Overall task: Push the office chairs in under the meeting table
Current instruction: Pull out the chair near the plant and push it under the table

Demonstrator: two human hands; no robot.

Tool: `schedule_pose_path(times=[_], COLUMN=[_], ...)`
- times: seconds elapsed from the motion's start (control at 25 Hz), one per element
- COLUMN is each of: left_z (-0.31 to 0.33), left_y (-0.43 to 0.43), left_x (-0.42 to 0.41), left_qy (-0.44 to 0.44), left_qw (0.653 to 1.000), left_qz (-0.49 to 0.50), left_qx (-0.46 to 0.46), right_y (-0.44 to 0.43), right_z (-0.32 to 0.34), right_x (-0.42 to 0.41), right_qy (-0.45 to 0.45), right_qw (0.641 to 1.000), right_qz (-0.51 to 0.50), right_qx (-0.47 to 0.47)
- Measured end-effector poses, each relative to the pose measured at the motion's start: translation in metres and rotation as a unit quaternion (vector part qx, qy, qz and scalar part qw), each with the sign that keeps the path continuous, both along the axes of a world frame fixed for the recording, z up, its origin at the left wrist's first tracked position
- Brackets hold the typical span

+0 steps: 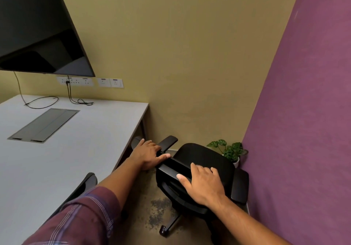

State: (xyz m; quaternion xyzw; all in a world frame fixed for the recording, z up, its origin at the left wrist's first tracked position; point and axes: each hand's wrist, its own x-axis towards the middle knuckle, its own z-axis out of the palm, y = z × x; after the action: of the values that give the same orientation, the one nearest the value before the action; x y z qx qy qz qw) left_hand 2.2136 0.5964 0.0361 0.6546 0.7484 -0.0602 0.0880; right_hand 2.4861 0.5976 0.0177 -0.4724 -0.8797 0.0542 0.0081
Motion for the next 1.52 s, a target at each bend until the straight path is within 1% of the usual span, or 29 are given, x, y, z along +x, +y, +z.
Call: schedule_pose_path(times=[0.08, 0.16, 0.28, 0.4, 0.48, 0.72, 0.84, 1.04, 1.2, 1.36, 1.52], left_z=[-0.013, -0.019, -0.019, -0.014, -0.012, -0.019, -0.025, -0.028, -0.031, -0.031, -0.028], left_y=[-0.003, -0.011, -0.025, -0.040, -0.049, -0.086, -0.101, -0.120, -0.123, -0.109, -0.085], left_x=[-0.004, -0.005, -0.001, 0.010, 0.020, 0.042, 0.055, 0.055, 0.065, 0.087, 0.107], left_qy=[0.003, 0.012, 0.031, 0.053, 0.053, 0.049, 0.051, 0.014, 0.033, 0.042, 0.047], left_qw=[0.999, 0.998, 0.995, 0.993, 0.993, 0.990, 0.989, 0.989, 0.981, 0.968, 0.955], left_qz=[0.011, 0.001, -0.015, -0.026, -0.027, 0.006, 0.016, 0.018, 0.085, 0.157, 0.220], left_qx=[0.034, 0.064, 0.089, 0.098, 0.105, 0.133, 0.141, 0.145, 0.173, 0.191, 0.195], right_y=[-0.005, -0.006, -0.005, -0.001, 0.003, 0.015, 0.024, 0.053, 0.086, 0.135, 0.190], right_z=[-0.005, -0.007, -0.012, -0.015, -0.018, -0.025, -0.025, -0.017, -0.014, -0.018, -0.018], right_x=[-0.001, 0.002, 0.012, 0.023, 0.033, 0.059, 0.072, 0.083, 0.073, 0.065, 0.047], right_qy=[-0.005, 0.000, 0.019, 0.049, 0.068, 0.103, 0.109, 0.111, 0.095, 0.124, 0.128], right_qw=[0.999, 0.998, 0.996, 0.995, 0.992, 0.984, 0.981, 0.974, 0.971, 0.957, 0.945], right_qz=[-0.018, -0.039, -0.036, -0.002, 0.017, 0.071, 0.104, 0.162, 0.207, 0.240, 0.280], right_qx=[0.028, 0.047, 0.080, 0.089, 0.103, 0.125, 0.119, 0.109, 0.078, 0.103, 0.107])
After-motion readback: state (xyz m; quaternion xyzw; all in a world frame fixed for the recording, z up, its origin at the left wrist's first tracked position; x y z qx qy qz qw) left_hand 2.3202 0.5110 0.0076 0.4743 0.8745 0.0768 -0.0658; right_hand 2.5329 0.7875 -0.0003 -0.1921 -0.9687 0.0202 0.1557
